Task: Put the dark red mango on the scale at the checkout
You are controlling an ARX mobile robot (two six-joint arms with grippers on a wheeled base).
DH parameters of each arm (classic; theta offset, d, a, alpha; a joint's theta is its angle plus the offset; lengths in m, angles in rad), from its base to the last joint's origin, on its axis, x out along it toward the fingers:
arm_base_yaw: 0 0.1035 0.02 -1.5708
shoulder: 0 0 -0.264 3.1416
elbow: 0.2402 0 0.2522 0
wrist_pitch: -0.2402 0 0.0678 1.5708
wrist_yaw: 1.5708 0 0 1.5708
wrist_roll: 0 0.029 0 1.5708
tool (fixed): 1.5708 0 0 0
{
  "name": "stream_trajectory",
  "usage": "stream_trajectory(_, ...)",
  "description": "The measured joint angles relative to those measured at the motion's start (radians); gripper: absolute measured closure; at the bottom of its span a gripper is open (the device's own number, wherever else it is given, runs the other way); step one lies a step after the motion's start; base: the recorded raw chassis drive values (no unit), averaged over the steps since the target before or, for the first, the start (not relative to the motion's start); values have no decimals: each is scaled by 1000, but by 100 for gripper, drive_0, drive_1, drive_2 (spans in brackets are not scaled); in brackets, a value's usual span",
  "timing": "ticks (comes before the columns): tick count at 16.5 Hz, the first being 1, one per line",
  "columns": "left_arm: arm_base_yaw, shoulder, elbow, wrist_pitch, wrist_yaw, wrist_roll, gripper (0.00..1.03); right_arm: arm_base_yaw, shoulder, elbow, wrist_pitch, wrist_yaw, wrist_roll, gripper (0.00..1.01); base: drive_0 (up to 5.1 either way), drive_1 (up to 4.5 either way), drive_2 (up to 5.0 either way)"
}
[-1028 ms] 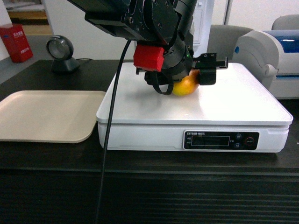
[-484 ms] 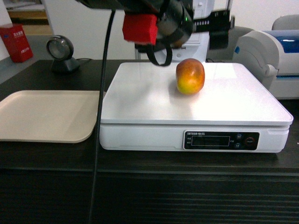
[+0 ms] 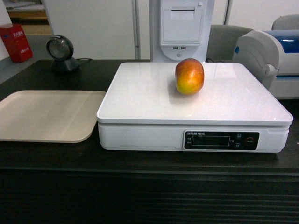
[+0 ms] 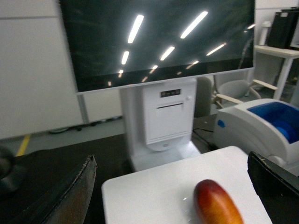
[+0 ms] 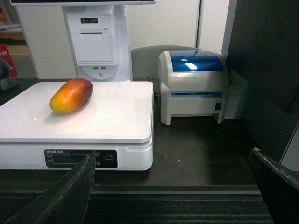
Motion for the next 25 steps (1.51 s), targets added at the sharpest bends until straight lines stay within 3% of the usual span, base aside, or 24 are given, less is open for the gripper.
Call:
stream_trajectory(4,150,-366,-295,-37,-39,49,5,0,0,0,0,0,0,3,0,0,0)
stream_trajectory(8,303,-557,-452,-216,10,39,5,0,0,0,0,0,0,3,0,0,0)
stream_trajectory(13,378,-658,-523,-264,51,0,5,0,0,0,0,0,0,3,0,0,0)
stream_trajectory(18,385,-768,-539,-307,30,-8,7,0,0,0,0,0,0,3,0,0,0)
stream_trajectory(19,405,-804,-582,-249,70,-8,18,0,0,0,0,0,0,3,0,0,0)
stream_trajectory(23,409,-942,-725,-293,80,-8,52,0,0,0,0,0,0,3,0,0,0)
stream_trajectory(25,409,-1061,-798,-311,81,-8,77,0,0,0,0,0,0,3,0,0,0)
